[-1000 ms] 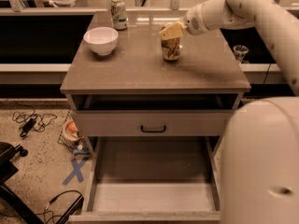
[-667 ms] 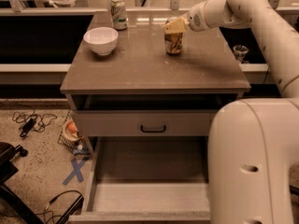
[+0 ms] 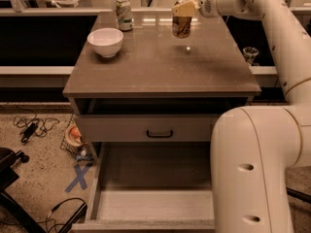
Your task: Pick orange can from middle drawer and place on counter
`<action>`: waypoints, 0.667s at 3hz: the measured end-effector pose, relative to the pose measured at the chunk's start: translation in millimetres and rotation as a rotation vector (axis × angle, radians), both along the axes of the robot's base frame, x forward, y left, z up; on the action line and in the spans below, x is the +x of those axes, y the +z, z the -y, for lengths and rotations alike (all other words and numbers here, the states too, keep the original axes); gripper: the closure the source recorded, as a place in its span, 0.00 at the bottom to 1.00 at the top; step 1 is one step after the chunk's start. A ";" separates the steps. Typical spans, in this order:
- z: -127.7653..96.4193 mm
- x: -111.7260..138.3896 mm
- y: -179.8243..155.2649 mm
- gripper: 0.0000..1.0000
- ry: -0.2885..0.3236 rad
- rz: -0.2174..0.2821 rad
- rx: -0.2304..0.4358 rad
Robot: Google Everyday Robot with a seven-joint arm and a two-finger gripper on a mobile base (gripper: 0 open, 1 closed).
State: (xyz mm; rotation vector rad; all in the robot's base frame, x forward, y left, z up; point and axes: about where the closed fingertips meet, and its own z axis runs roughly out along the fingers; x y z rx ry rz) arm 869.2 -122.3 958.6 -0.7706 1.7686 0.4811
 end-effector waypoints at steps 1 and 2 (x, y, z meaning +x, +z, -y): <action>-3.6 0.4 -6.4 0.54 0.006 -0.010 -0.002; -3.9 -1.4 -12.8 0.69 0.011 -0.018 -0.007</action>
Offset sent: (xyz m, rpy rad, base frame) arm -0.0118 -0.0002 -0.0176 -0.0133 0.0195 0.0069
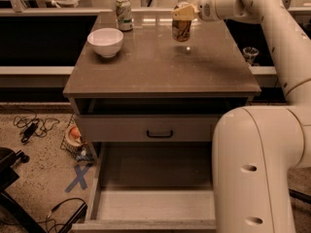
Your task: Pick orange can from middle drawer and place on counter
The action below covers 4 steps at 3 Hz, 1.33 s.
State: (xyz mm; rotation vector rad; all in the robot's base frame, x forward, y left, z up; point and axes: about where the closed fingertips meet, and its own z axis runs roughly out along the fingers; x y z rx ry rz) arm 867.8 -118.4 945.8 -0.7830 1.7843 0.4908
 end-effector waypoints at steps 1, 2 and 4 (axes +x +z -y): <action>8.0 0.5 -24.2 0.92 -0.013 -0.005 0.036; 7.3 -3.6 -62.2 0.97 -0.022 -0.017 0.085; 6.0 -3.4 -55.9 0.43 -0.020 -0.018 0.086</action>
Offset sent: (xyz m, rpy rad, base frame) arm -0.0291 -0.0050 -0.1171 0.1465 0.0242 -0.0408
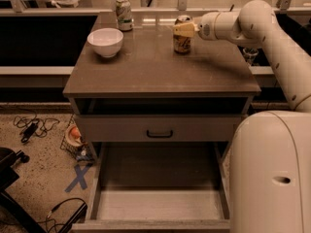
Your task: Pick orange can from middle drawer and place on counter
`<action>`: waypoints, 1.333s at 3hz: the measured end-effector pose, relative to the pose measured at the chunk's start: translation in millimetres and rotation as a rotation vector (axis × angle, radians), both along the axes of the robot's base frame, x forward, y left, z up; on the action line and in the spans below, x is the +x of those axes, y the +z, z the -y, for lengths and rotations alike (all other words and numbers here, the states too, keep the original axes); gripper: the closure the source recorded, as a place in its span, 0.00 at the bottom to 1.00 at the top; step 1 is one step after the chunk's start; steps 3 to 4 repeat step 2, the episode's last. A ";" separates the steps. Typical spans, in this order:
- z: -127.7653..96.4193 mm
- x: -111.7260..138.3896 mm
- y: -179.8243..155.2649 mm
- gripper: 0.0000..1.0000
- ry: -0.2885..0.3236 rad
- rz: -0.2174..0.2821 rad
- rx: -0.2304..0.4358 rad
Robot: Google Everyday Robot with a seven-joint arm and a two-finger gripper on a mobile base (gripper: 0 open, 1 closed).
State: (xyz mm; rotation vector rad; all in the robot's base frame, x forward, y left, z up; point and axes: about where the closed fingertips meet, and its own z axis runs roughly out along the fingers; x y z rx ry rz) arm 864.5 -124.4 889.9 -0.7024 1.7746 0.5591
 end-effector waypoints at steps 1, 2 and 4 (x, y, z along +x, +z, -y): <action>-2.4 0.4 -1.4 0.20 0.003 -0.002 0.001; -6.6 1.2 -3.7 0.00 0.008 -0.005 0.001; -6.6 1.2 -3.7 0.00 0.008 -0.005 0.001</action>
Offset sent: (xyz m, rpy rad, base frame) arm 0.0004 0.0024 -0.0014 0.0005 0.0018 0.0030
